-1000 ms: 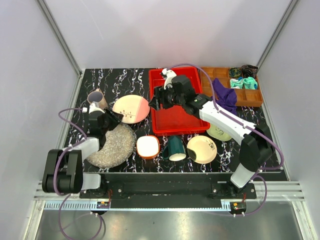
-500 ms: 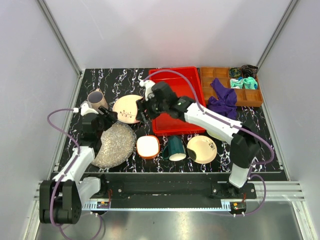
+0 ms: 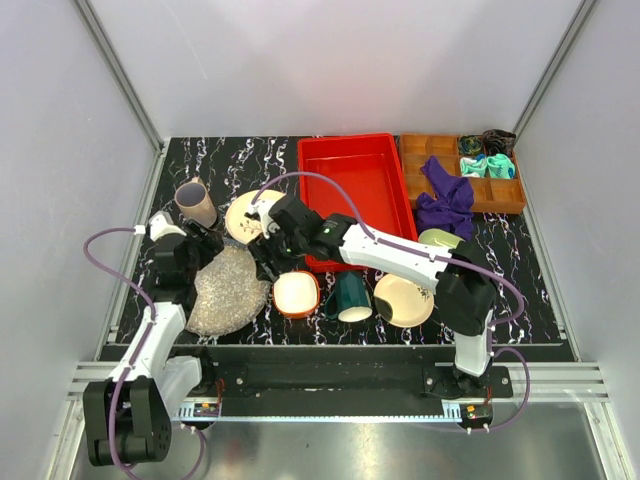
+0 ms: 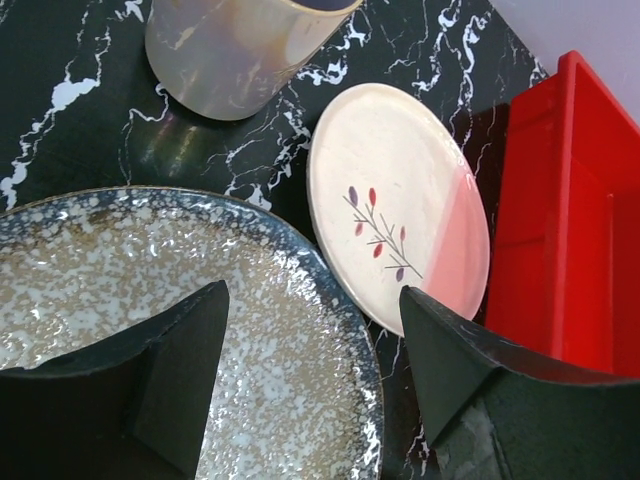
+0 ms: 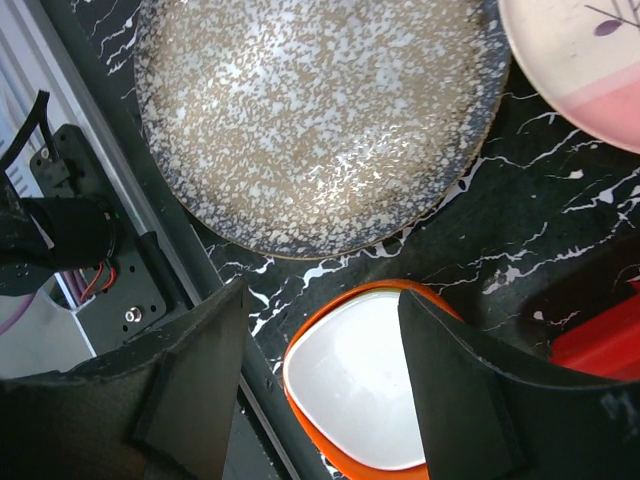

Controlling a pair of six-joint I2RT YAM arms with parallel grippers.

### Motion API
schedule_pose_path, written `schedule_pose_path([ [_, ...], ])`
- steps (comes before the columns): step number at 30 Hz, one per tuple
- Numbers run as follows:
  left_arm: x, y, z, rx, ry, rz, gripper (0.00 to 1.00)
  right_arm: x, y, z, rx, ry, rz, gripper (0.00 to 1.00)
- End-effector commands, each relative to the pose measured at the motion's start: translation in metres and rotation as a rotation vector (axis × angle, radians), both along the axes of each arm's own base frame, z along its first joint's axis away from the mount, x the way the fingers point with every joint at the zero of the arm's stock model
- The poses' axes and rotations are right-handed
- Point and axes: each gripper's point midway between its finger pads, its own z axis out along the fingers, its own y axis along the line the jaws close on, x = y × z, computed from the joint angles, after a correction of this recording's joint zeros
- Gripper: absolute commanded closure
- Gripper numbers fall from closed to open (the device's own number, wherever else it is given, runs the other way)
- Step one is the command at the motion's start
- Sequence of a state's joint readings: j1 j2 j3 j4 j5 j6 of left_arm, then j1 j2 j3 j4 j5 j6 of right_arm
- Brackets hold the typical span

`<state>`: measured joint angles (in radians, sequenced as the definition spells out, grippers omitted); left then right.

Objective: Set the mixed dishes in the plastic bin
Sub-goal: Adjust the plate at the center of the board.

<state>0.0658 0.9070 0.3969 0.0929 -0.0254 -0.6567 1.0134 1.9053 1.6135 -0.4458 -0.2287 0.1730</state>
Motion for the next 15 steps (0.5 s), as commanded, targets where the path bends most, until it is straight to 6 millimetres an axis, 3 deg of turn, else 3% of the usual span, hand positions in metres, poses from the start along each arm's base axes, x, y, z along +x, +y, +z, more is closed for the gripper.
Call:
schedule_pose_path([
  [1,-0.004,0.013,0.007,0.048,-0.019,0.027,0.27,-0.013,0.018,0.022,0.037,-0.058,0.068,0.30],
  [5,-0.008,0.027,0.013,0.043,-0.030,0.065,0.26,-0.018,0.018,0.015,-0.004,-0.082,0.076,0.30],
  [15,-0.033,0.040,0.013,0.010,-0.042,0.125,0.26,-0.008,0.023,0.034,0.022,-0.144,0.053,0.27],
])
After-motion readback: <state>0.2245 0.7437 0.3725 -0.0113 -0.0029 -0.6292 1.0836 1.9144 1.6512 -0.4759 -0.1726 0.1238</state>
